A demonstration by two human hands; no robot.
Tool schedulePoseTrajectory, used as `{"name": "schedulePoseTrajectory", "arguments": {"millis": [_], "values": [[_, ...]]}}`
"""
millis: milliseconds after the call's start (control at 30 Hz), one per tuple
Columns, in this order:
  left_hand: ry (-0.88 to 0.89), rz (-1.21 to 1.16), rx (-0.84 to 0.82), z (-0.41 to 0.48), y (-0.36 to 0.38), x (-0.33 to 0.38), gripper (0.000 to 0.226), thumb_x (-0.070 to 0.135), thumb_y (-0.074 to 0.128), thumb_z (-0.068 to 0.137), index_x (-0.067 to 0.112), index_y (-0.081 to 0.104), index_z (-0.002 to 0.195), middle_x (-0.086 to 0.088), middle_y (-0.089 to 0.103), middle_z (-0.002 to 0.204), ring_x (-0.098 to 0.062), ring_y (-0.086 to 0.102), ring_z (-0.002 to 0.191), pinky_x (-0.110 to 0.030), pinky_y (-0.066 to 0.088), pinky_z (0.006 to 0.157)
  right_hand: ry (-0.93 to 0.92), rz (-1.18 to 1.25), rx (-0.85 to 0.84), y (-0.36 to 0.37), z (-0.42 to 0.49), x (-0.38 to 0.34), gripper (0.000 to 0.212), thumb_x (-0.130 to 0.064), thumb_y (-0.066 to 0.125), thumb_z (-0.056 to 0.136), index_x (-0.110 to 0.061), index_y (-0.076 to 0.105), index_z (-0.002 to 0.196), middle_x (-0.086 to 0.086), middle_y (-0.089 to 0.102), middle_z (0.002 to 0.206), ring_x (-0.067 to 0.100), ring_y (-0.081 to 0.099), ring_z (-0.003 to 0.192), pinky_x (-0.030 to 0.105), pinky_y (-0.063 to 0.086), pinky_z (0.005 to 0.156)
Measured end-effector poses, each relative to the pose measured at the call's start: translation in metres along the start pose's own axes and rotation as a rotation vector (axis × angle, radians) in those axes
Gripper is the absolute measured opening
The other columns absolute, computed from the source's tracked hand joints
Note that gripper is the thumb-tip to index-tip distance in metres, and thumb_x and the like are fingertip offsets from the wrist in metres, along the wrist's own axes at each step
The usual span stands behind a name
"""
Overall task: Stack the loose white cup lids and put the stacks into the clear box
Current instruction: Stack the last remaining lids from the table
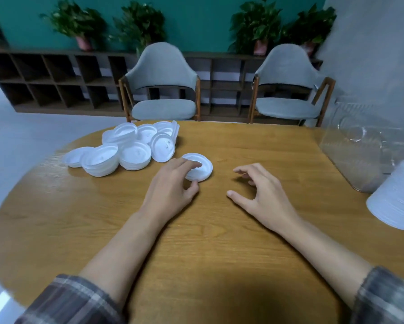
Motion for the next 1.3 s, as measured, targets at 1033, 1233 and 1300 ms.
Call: {"name": "schedulePoseTrajectory", "arguments": {"millis": [1033,1233,1300], "values": [[-0.232,-0.641,-0.201,0.028,0.047,0.046,0.025,0.008,0.084,0.087,0.019,0.078,0.108,0.011,0.08,0.106,-0.008,0.073,0.11,-0.027,0.053,0.104,0.343,0.859,0.1,0.001,0.031,0.039,0.031,-0.025,0.078,0.091,-0.02,0.072,0.121,-0.007,0.075,0.118,0.008,0.073,0.107,0.024,0.057,0.091],[-0.131,-0.164,0.045,0.032,0.009,0.005,0.024,0.003,0.075,0.085,0.022,0.079,0.098,0.018,0.074,0.097,0.002,0.067,0.097,-0.013,0.046,0.084,0.246,0.483,0.076,0.003,0.029,0.034,0.037,-0.03,0.085,0.084,-0.03,0.072,0.119,-0.016,0.07,0.116,0.002,0.068,0.105,0.02,0.055,0.087],[-0.113,-0.067,0.05,0.031,0.008,-0.003,0.018,0.011,0.079,0.085,0.021,0.077,0.1,0.015,0.069,0.099,-0.003,0.064,0.094,-0.019,0.047,0.083,0.181,0.275,0.032,0.005,0.026,0.028,0.043,-0.035,0.085,0.08,-0.03,0.072,0.121,-0.019,0.066,0.114,0.002,0.065,0.106,0.017,0.051,0.092]]}}
Point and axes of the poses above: each hand's wrist, its own z-axis towards the middle knuckle, its own y-axis out of the palm, x = y × z, the point moved 7 cm from there along z, towards the middle knuckle
